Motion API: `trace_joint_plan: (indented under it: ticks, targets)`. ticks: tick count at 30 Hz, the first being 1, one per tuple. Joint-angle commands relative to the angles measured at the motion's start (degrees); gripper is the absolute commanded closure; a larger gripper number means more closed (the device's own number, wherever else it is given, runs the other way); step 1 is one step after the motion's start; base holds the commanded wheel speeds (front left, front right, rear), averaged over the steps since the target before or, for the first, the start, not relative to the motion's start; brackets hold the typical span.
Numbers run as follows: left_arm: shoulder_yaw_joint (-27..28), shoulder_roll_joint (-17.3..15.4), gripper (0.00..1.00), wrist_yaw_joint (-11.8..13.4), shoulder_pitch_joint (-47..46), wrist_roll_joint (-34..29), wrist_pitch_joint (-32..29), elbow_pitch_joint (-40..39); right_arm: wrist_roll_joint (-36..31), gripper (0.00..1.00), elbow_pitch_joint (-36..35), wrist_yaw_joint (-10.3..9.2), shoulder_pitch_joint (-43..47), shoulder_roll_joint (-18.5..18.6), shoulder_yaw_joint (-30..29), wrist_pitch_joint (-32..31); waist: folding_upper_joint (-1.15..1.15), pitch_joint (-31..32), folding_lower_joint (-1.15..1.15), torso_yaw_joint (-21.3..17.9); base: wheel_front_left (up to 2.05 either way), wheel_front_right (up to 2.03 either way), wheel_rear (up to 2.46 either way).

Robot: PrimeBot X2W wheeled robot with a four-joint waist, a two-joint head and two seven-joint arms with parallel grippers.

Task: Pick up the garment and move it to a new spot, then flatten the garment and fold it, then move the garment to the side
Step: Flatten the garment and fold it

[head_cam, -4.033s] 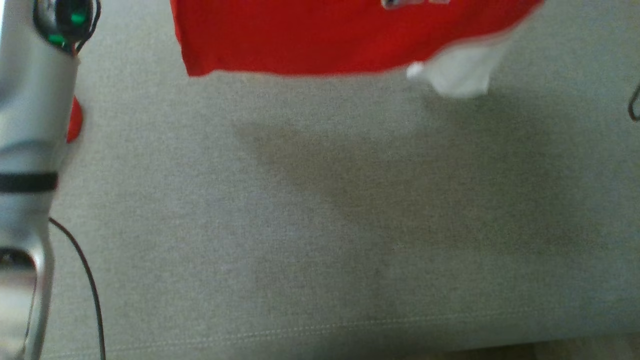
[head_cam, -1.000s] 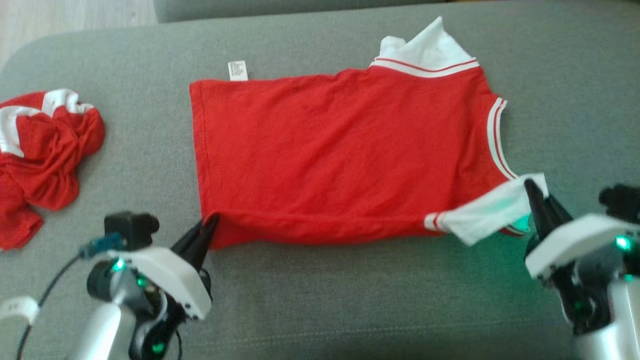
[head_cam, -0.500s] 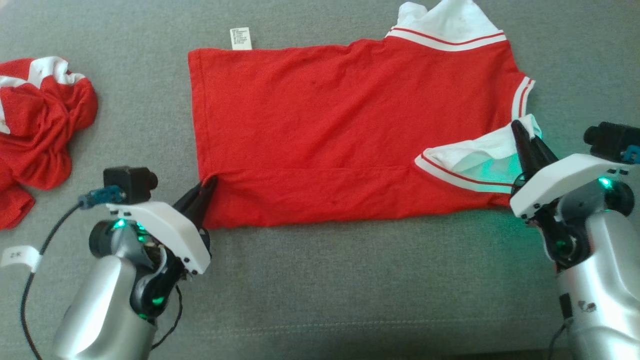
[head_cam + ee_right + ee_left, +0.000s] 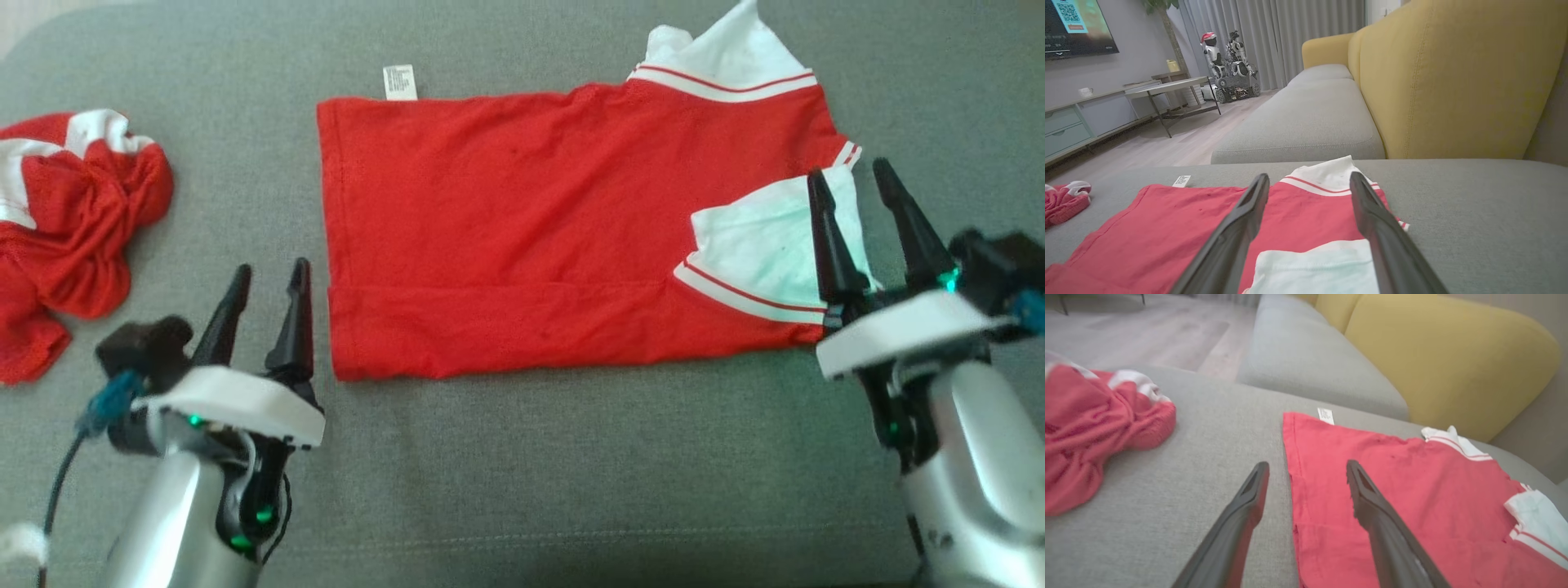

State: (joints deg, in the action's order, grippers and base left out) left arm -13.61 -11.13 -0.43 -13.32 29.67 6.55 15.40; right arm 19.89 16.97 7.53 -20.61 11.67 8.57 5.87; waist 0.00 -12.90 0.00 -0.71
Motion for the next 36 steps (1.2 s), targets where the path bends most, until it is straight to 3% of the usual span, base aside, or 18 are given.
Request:
trace_joint_plan:
  ticks: [1,5,12,19,36]
  targets:
    - [2.8,-0.6,0.00,1.0,-0.4,-0.9,2.3,-2.8,-1.5,0.00,-2.8,-0.04,1.3,0.0,0.3,1.2,0.00,0.8,0.00,0.0,0.00,0.00,0.00]
    - [3.2,-0.2,0.00,3.9,3.1,-4.3,6.7,-7.3,-4.8,0.00,-8.0,-0.04,6.1,-1.6,-0.7,2.3,0.00,2.7,0.00,-0.2,0.00,0.00,0.00]
    - [2.4,-1.4,0.00,7.2,8.4,-9.9,8.0,-11.9,-5.7,0.00,-13.0,-0.04,12.7,-3.8,-1.6,0.4,0.00,5.2,0.00,-0.9,0.00,0.00,0.00]
    - [1.9,-1.8,0.00,8.6,11.7,-10.8,7.5,-14.0,-5.4,0.00,-15.5,-0.04,15.6,-5.1,-2.9,-1.0,0.00,6.3,0.00,-1.3,0.00,0.00,0.00]
    - [1.2,-2.8,0.00,9.2,11.9,-10.7,5.9,-15.6,-6.1,0.00,-15.8,-0.04,16.3,-5.5,-3.4,-2.9,0.00,6.3,0.00,-1.5,0.00,0.00,0.00]
